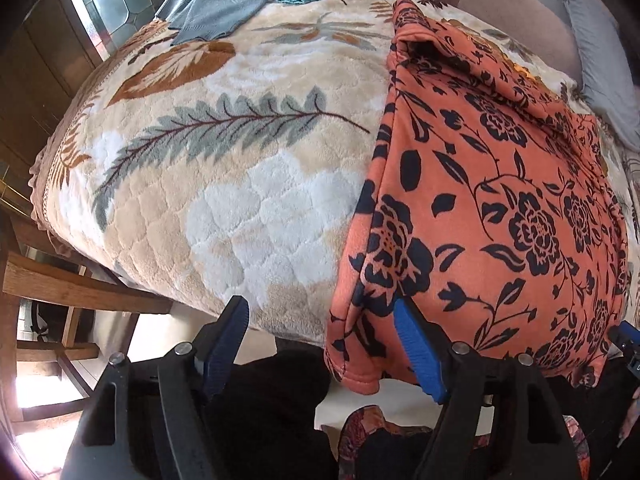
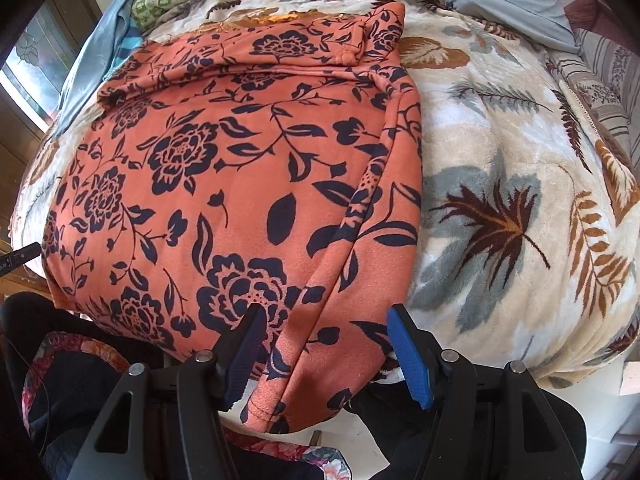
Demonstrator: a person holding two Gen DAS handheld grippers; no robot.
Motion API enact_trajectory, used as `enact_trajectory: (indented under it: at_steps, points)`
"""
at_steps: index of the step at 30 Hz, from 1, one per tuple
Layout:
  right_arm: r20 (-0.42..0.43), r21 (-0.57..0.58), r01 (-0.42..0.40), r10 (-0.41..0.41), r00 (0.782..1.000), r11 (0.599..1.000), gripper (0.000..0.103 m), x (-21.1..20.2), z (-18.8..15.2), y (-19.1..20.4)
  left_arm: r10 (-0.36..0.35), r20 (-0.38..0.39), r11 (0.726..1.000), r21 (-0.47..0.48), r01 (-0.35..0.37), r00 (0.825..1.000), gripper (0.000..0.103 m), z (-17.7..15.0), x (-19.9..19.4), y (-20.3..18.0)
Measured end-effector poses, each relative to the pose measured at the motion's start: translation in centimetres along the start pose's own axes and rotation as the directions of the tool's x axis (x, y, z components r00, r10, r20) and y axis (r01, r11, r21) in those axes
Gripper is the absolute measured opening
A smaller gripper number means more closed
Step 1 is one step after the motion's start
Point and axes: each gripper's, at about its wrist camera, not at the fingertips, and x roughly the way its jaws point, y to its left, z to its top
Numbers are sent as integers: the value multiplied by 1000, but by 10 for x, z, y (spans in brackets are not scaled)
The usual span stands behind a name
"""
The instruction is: Fold small clothes
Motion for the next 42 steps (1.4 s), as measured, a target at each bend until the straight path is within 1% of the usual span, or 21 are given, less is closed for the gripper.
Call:
enact_trajectory:
  at_steps: [5, 6, 7, 8, 9, 10, 12, 14, 15, 16, 18, 24, 26, 30, 32, 35, 36, 38, 40, 41, 42]
  points:
    - [-27, -22, 11, -12, 1000, 1000, 66, 5, -6, 4, 0, -54, 999, 35, 2, 999, 75, -19, 16, -4]
    - [-31, -19, 12, -13, 999, 1000, 66, 6, -6, 3, -16, -66, 999, 36, 18, 998, 69, -21, 20, -5]
    - [-36, -15, 11, -12, 999, 1000, 66, 6, -6, 2, -40, -77, 999, 31, 42, 996, 59, -23, 24, -4]
    - [-38, -9, 10, -10, 999, 1000, 66, 6, -5, 1, -69, -85, 997, 18, 70, 994, 54, -24, 27, -2]
    - [-39, -5, 9, -9, 999, 1000, 66, 6, -5, 0, -97, -90, 995, -1, 97, 991, 43, -24, 30, 1]
    - [-42, -3, 10, -10, 999, 1000, 66, 6, -6, 0, -127, -91, 992, -18, 126, 988, 34, -25, 32, 4]
    - [-49, 2, 13, -13, 999, 1000, 66, 7, -6, 1, -185, -87, 983, -32, 183, 979, 24, -26, 33, 7]
    - [-55, 9, 12, -11, 998, 1000, 66, 6, -8, 1, -190, -77, 982, -8, 190, 979, 18, -27, 30, 6]
    - [-56, 14, 8, -7, 998, 1000, 66, 8, -7, 3, -194, -72, 981, 3, 194, 978, 12, -28, 28, 4]
    - [-57, 21, 2, -1, 998, 1000, 66, 7, -7, 1, -200, -68, 979, 11, 201, 977, 9, -28, 26, 2]
    - [-59, 41, -13, 15, 998, 999, 66, 6, -6, -4, -205, -53, 978, 36, 207, 977, 8, -26, 18, -2]
    - [-70, 110, -71, 79, 994, 991, 66, 2, 1, -25, -258, 4, 962, 97, 256, 966, 7, -19, -16, -6]
    - [-77, 125, -67, 77, 994, 990, 66, 2, 2, -28, -270, 21, 958, 107, 266, 963, 7, -18, -28, -8]
    - [-106, 93, -21, 31, 994, 995, 66, 9, -1, -22, -272, 32, 956, 124, 266, 962, 7, -13, -38, -13]
    - [-126, 61, 17, -9, 992, 998, 67, 15, -2, -16, -241, 23, 965, 112, 237, 970, 8, -12, -31, -11]
    - [-157, 35, 67, -61, 986, 997, 68, 25, -4, -9, -201, -16, 977, 73, 202, 979, 9, -17, -3, -4]
    - [-161, 25, 86, -81, 984, 996, 69, 27, -4, -6, -189, -32, 979, 71, 190, 982, 12, -18, 3, -4]
    - [-152, 2, 119, -117, 981, 993, 71, 28, -5, -1, -163, -52, 985, 56, 166, 985, 23, -19, 11, -2]
    - [-144, -6, 134, -133, 981, 991, 71, 28, -5, 2, -149, -60, 988, 26, 151, 987, 46, -20, 15, 3]
    - [-141, -7, 135, -134, 981, 991, 71, 28, -5, 3, -149, -56, 989, 14, 150, 987, 50, -21, 15, 7]
    - [-135, -5, 133, -133, 982, 991, 70, 27, -6, 4, -151, -52, 988, 2, 151, 987, 56, -21, 14, 11]
